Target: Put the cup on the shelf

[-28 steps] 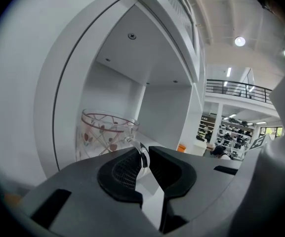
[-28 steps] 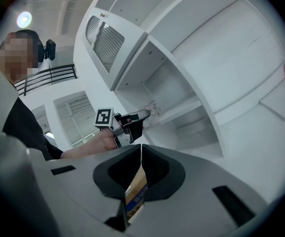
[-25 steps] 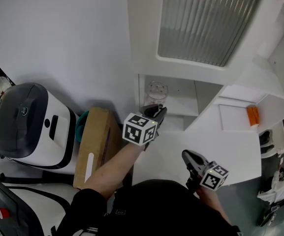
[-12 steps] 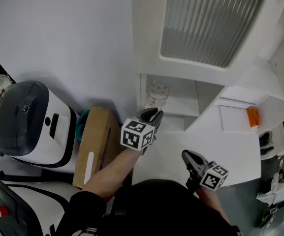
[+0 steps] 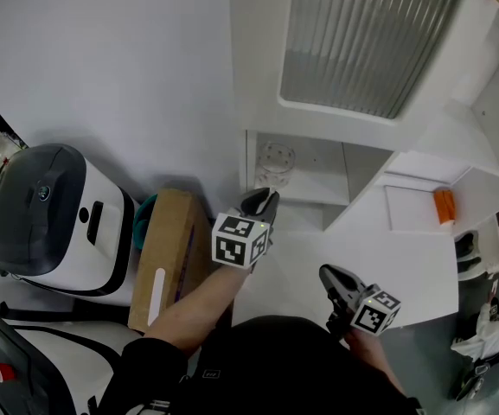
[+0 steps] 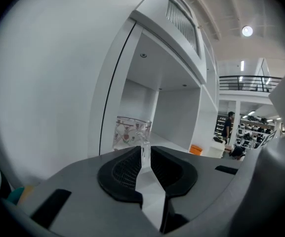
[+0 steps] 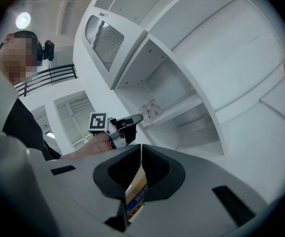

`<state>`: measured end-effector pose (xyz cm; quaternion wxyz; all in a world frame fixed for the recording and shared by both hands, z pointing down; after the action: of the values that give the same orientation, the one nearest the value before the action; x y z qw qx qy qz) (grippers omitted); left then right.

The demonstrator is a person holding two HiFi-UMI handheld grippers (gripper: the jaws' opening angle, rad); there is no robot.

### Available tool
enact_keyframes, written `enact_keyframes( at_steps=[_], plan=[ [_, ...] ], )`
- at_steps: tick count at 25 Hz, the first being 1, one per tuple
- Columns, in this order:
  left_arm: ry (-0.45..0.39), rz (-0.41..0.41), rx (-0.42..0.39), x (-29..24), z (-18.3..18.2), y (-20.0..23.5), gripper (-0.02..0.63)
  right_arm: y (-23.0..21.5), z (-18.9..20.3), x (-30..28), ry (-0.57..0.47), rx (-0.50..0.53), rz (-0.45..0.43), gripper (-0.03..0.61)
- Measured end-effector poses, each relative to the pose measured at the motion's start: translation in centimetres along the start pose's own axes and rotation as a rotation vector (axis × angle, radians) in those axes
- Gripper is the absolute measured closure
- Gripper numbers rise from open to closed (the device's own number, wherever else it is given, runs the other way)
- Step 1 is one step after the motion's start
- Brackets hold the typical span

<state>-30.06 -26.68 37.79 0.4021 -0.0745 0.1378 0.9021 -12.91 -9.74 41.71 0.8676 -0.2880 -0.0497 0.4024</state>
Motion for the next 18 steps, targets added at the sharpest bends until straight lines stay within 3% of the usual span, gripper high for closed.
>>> enact_keyframes(
  at_steps=[18],
  plan=[
    [-0.017, 0.026, -0.002, 0.5, 0.5, -1.0, 0.551, 0.3, 0.4, -0.3, 0.014, 0.002, -0.011, 0.561]
  ],
)
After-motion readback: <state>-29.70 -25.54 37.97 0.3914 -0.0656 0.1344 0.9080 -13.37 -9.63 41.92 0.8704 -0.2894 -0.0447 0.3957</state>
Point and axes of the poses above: the fingertips, and each gripper's own axes: x backward along the fingers, y to its left, z out of its underside, the point moved 5 cm from there along x, backward along the fingers, and after that the axes turned 1 degree about x, right-handed, at the moved point
